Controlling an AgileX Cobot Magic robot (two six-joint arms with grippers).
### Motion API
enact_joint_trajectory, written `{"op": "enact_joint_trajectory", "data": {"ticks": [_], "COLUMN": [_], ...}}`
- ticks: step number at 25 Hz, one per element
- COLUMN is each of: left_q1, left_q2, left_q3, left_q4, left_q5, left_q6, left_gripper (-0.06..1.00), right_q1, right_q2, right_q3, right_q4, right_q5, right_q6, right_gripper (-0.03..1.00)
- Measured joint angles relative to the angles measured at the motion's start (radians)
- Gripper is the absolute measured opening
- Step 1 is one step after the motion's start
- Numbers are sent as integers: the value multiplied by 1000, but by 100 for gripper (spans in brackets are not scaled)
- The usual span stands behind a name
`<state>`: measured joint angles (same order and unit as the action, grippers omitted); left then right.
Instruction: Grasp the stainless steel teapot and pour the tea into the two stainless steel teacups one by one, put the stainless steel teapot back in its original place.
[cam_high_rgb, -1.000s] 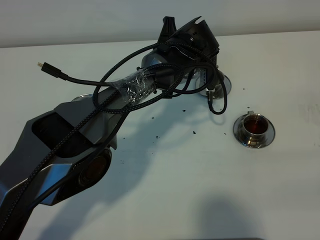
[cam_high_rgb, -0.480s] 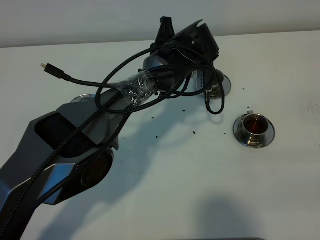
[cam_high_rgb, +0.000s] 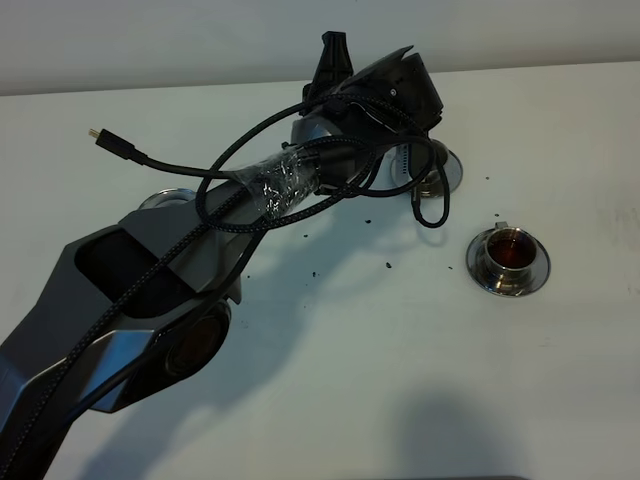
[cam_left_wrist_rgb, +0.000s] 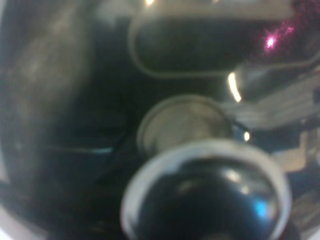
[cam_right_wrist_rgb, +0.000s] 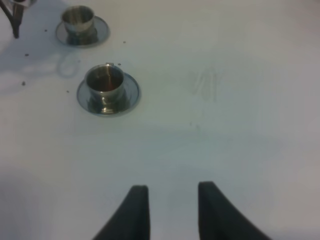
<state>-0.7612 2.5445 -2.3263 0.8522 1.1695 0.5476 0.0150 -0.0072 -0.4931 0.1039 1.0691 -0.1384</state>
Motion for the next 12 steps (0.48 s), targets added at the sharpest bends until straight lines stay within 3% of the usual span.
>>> {"op": "enact_joint_trajectory", "data": {"ticks": [12], "left_q1": [-15], "left_q2": [0], "left_q3": [0], "left_q4": [21], "left_q5": [0], "left_q6": [-5], "left_gripper": [22], "right_q1": [0], "right_q2": [0], "right_q3": [0], "right_q4": [0], "right_q5": [0], "right_q6": [0], "right_gripper": [23]}}
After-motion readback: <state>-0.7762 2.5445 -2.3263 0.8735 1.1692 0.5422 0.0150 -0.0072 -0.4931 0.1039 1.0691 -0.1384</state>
